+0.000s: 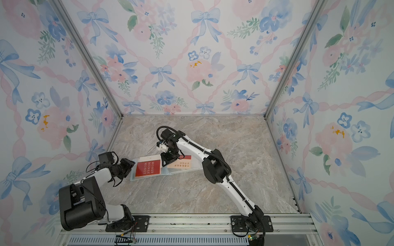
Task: Place the photos into the photo albums
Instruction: Move the photo album to the center of the board.
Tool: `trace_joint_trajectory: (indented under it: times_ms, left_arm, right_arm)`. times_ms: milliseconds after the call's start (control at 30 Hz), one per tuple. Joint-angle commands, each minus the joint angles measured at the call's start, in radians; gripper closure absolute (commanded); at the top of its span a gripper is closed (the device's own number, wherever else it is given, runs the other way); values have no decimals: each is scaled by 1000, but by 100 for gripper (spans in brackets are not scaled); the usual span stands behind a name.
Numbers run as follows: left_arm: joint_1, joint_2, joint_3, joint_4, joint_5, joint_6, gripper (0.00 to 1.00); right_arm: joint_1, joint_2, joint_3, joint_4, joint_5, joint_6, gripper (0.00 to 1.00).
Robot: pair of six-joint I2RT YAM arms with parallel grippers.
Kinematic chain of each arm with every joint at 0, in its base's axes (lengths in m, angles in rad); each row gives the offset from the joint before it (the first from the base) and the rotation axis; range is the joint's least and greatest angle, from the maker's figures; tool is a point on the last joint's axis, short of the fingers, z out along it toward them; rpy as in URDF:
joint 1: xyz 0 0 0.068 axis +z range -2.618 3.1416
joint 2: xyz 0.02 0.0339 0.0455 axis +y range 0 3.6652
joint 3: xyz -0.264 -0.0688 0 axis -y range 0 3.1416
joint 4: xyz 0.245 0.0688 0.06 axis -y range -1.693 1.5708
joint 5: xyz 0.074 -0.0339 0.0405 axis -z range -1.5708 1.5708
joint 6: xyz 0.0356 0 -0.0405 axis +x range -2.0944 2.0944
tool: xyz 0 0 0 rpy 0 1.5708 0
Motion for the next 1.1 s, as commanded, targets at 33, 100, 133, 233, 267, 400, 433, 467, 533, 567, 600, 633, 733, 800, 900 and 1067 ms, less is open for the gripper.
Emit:
trace_joint_trajectory:
  times_ms: [33, 100, 133, 233, 267, 400, 433, 467, 533, 567, 600, 633, 733, 800, 900, 1067]
  left_arm:
    - [-9, 39, -40, -74, -18, -11, 48]
    - [-9, 37, -40, -73, -22, -12, 48]
    - [-9, 34, -39, -73, -20, -11, 48]
    - [-10, 30, -40, -73, -16, -11, 48]
    - [-9, 28, -41, -74, -17, -11, 48]
    - [-9, 32, -41, -71, -20, -10, 48]
    - [-11, 34, -41, -71, -20, -11, 48]
    - [-14, 37, -41, -70, -21, -11, 48]
    - [-25, 44, -39, -69, -22, -8, 48]
    - [-31, 49, -39, -67, -20, -6, 48]
    - [-36, 53, -37, -67, -19, -5, 48]
    - [-38, 58, -34, -67, -15, -3, 48]
    - [-43, 69, -30, -65, -5, 2, 48]
    - [-59, 75, -25, -63, -1, 4, 47]
    - [-114, 111, -7, -55, 17, 23, 46]
    - [-243, 210, 59, -33, 62, 41, 46]
  right_arm:
    - [19, 28, 38, -11, -12, 12, 68]
    - [22, 34, 39, -5, -11, 14, 68]
    - [21, 41, 40, -4, -10, 16, 68]
    - [8, 64, 49, -33, 13, 5, 68]
    - [2, 62, 38, -44, 24, -2, 68]
    - [-26, 18, -37, -52, 130, -30, 68]
    - [-35, 8, -48, -58, 151, -36, 68]
    - [-46, -2, -58, -64, 173, -42, 68]
    - [-65, -15, -80, -70, 213, -52, 68]
    - [-76, -21, -88, -72, 232, -56, 69]
    - [-85, -24, -98, -73, 241, -59, 69]
    - [-96, -27, -106, -72, 246, -59, 69]
    - [-136, -47, -148, -49, 246, -41, 69]
    - [-166, -74, -191, -14, 238, -25, 69]
    - [-202, -111, -231, 20, 217, -21, 69]
    - [-228, -152, -240, 31, 143, -35, 69]
